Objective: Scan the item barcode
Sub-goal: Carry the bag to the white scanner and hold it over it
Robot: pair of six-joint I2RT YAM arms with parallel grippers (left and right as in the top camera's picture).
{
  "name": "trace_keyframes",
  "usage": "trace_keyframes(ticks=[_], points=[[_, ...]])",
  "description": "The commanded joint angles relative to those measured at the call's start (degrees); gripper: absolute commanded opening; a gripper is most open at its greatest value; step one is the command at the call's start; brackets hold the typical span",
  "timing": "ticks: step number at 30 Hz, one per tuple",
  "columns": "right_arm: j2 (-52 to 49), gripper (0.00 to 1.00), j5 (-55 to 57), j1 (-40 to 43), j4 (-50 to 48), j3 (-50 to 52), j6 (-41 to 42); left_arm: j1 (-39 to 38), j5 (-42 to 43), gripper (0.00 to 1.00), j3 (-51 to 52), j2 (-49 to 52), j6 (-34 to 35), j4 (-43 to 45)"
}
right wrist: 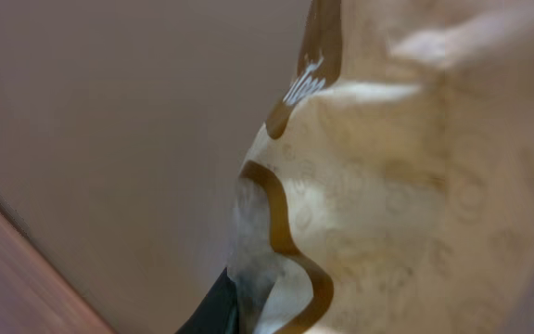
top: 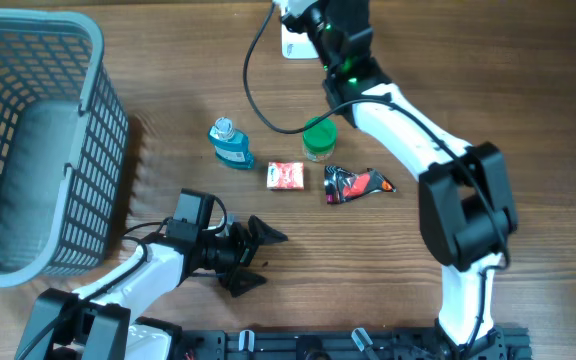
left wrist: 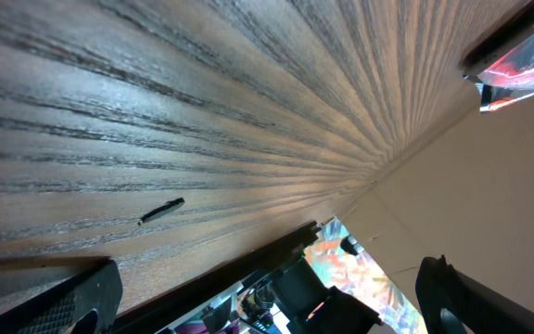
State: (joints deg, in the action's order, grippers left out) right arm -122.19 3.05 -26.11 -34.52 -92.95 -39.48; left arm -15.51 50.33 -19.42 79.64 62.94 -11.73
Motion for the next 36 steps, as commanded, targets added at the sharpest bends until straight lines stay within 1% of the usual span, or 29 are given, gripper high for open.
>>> trace_keyframes(ticks=[1, 6, 8, 11, 13, 16, 19, 24, 30, 33, 36], points=[[-4.0, 0.05, -2.5, 0.4, -2.1, -1.6, -15.8, 0.0, -17.5, 1.0, 2.7, 1.8, -2.7, -1.2], [-8.5, 0.05, -14.1, 2.3, -5.4, -1.6, -25.2, 0.0, -17.4, 1.0, 2.7, 1.8, -2.7, -1.6], [-10.8, 0.05, -16.5, 3.0, -6.2, -1.6, -29.9, 0.0, -17.4, 1.0, 2.7, 1.8, -2.7, -1.6], [-13.6, 0.05, -18.2, 3.5, -8.7, -1.6, -30.2, 0.0, -17.4, 1.0, 2.7, 1.8, -2.7, -1.8], [-15.2, 0.05, -21.5, 3.5, -8.8, -1.7, -31.5, 0.0, -17.4, 1.0, 2.7, 1.8, -2.7, -2.1], [-17.6, 0.05, -25.2, 3.5, -10.0, -2.2, -31.1, 0.0, -17.4, 1.0, 2.7, 1.8, -2.7, -2.1], [-19.7, 0.05, -26.1, 3.5, -10.0, -3.5, -31.0, 0.0, -17.2, 1.0, 2.7, 1.8, -2.7, -2.8], [-20.1, 0.05, -29.6, 3.3, -10.0, -3.9, -30.8, 0.0, -17.2, 1.0, 2.7, 1.8, -2.7, -2.7], [-20.1, 0.05, -30.1, 3.3, -9.8, -3.9, -30.3, 0.0, -17.2, 1.0, 2.7, 1.8, -2.7, -2.7], [-20.1, 0.05, -30.1, 3.3, -9.8, -3.9, -27.9, 0.0, -17.2, 1.0, 2.7, 1.8, -2.7, -2.7], [-19.6, 0.05, -30.1, 3.3, -9.8, -3.9, -28.0, 0.0, -17.2, 1.0, 2.7, 1.8, -2.7, -2.7]])
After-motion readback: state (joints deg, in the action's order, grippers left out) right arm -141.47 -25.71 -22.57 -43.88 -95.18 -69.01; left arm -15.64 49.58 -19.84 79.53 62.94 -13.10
